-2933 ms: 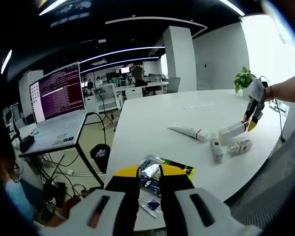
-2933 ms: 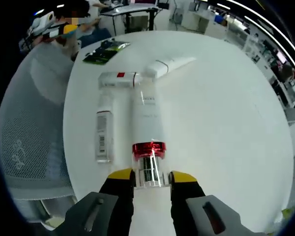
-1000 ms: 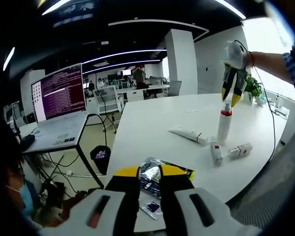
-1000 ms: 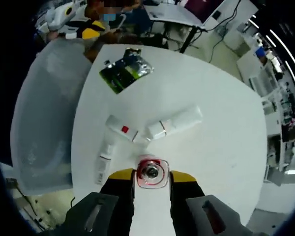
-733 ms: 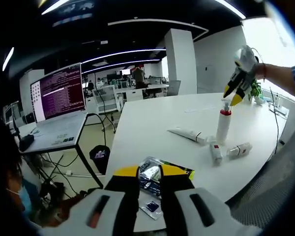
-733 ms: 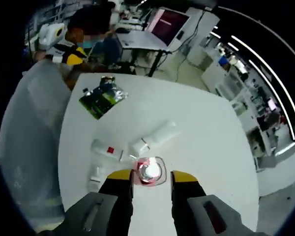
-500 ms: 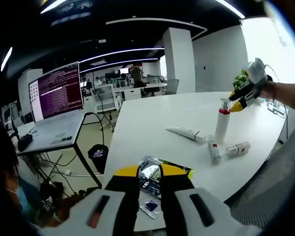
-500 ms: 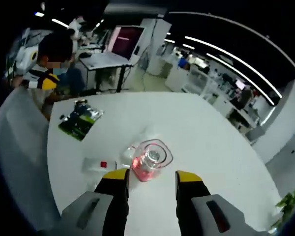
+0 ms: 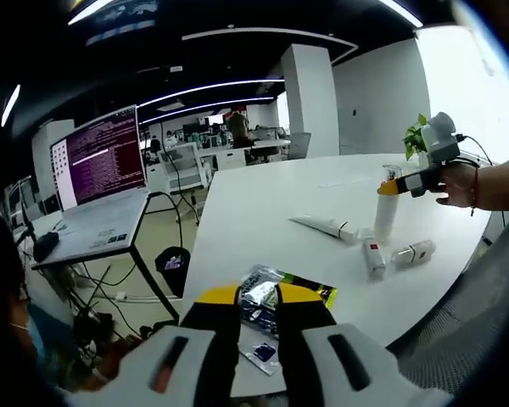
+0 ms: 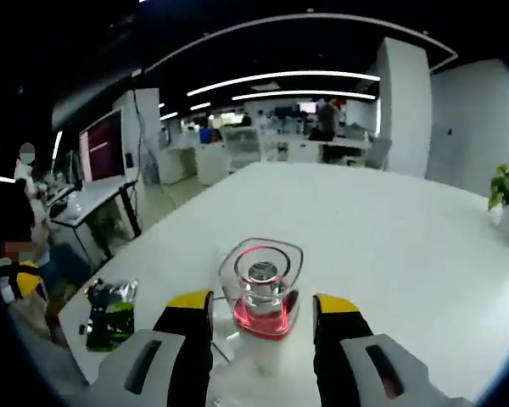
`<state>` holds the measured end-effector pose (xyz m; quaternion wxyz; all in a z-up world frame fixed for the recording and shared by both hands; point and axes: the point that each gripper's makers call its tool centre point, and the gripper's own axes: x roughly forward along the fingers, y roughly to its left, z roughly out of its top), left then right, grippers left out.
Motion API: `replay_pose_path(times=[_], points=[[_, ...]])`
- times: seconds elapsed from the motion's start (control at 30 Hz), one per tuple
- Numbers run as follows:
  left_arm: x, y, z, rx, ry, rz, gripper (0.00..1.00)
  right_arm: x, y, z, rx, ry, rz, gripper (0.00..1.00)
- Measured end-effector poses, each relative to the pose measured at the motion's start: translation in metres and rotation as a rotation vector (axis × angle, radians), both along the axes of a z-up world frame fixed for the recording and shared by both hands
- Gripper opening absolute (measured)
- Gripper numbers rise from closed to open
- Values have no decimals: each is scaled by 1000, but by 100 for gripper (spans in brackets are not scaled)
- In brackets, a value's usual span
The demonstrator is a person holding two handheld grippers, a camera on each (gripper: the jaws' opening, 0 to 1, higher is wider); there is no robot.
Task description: Arrange the skincare products in the storage area until every visible bottle or jar stands upright without overlapping.
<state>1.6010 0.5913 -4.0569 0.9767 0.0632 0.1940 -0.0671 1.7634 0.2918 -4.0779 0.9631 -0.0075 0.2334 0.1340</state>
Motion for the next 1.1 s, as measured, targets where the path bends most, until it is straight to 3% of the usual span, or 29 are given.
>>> replay_pose_path(times=[0.07,0.23,0.37,0.47,0.63,1.1], points=[[0,0,0,1,2,2,11,3,9,-4,12,9,31,42],[0,2,-2,-2,10,10,11,6,-1,-7,-85,-7,19,30],[0,3,-2,-1,13,16,10,6,-2,-5,-113,-40,76,30],[0,3,-2,1,15,17,10,3,1,-6,-94,-25,149,29],[-1,3,-2,0,14,16,10,-4,10,-8,-108,4,370,29],[-1,0,-3,1,19,2,9,-31,20,-12,-191,91,682,29]])
